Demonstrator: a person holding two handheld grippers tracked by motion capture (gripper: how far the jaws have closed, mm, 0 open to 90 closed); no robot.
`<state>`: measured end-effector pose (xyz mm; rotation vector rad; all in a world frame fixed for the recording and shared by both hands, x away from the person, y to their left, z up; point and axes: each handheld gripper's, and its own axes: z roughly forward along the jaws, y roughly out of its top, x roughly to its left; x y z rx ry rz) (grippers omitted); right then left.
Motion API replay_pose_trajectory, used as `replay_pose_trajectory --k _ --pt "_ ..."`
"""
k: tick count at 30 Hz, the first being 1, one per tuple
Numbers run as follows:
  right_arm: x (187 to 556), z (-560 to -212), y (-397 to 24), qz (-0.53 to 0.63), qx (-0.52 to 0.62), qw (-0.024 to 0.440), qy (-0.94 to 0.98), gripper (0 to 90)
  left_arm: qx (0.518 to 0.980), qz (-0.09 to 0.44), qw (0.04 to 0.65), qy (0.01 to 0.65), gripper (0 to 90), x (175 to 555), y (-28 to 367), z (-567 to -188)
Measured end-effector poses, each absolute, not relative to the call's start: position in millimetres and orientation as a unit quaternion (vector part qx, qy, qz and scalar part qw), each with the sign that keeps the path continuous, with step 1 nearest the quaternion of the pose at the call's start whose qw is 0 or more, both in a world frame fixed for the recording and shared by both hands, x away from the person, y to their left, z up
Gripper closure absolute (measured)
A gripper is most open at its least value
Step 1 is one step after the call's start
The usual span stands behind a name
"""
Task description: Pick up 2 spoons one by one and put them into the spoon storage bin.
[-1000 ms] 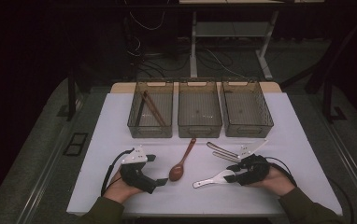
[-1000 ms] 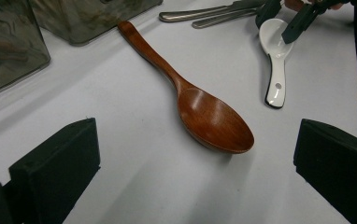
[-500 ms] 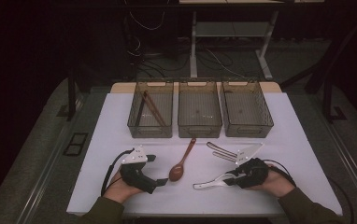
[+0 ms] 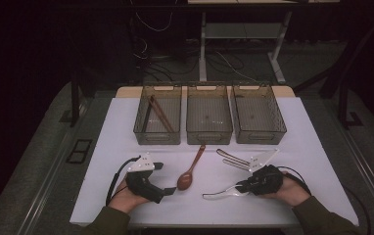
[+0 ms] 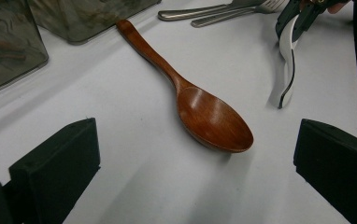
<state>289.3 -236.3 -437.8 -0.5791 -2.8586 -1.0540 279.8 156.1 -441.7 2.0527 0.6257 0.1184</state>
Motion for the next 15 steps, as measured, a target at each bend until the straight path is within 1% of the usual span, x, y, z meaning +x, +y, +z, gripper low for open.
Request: replay_pose_trajectory --k 10,15 --pt "289.9 -432.6 -237.4 -0.349 -0.206 0.016 -0.914 81.9 0.837 0.049 0.480 0.258 0.0 278.7 157.3 -441.1" --pt "292.5 -425.9 -239.6 -0.360 -0.219 0.001 -0.907 82.0 0.836 0.049 0.480 0.260 0.0 279.1 157.8 -441.5"
